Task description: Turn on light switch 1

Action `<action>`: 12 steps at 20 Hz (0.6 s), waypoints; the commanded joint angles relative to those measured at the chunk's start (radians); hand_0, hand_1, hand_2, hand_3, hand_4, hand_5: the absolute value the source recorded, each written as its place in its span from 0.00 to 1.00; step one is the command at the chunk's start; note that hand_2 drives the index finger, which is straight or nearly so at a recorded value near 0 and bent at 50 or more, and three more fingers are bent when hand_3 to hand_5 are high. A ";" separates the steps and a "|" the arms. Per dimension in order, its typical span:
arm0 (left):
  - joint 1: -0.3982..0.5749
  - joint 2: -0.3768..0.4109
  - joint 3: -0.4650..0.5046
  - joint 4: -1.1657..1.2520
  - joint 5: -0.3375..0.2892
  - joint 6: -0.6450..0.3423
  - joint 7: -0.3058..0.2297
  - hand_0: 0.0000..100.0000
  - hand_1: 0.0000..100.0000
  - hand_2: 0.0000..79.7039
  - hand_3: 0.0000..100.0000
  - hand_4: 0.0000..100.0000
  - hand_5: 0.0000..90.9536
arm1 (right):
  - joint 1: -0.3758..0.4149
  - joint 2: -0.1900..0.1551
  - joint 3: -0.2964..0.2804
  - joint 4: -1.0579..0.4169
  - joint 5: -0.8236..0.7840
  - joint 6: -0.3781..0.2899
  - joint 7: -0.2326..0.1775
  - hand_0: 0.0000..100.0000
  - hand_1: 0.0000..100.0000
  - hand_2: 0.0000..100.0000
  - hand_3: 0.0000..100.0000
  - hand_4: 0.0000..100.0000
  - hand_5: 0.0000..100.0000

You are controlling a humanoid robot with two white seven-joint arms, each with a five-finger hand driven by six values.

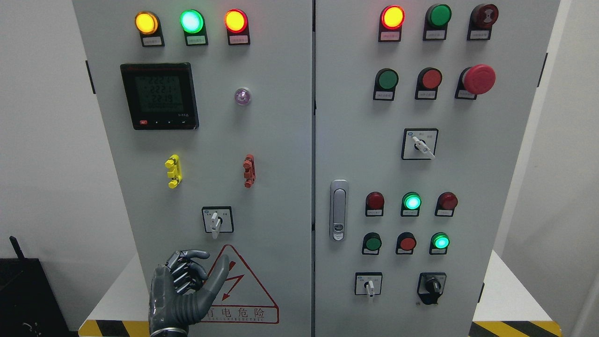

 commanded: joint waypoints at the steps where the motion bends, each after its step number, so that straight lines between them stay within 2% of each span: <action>1: -0.025 -0.009 0.007 0.005 0.000 0.013 0.000 0.10 0.75 0.67 0.87 0.91 0.94 | 0.000 0.000 0.000 0.000 0.000 0.000 0.000 0.31 0.00 0.00 0.00 0.00 0.00; 12: -0.056 -0.014 0.004 0.019 0.001 0.026 0.000 0.12 0.75 0.66 0.87 0.91 0.94 | 0.000 0.000 0.000 0.000 0.000 0.000 0.000 0.31 0.00 0.00 0.00 0.00 0.00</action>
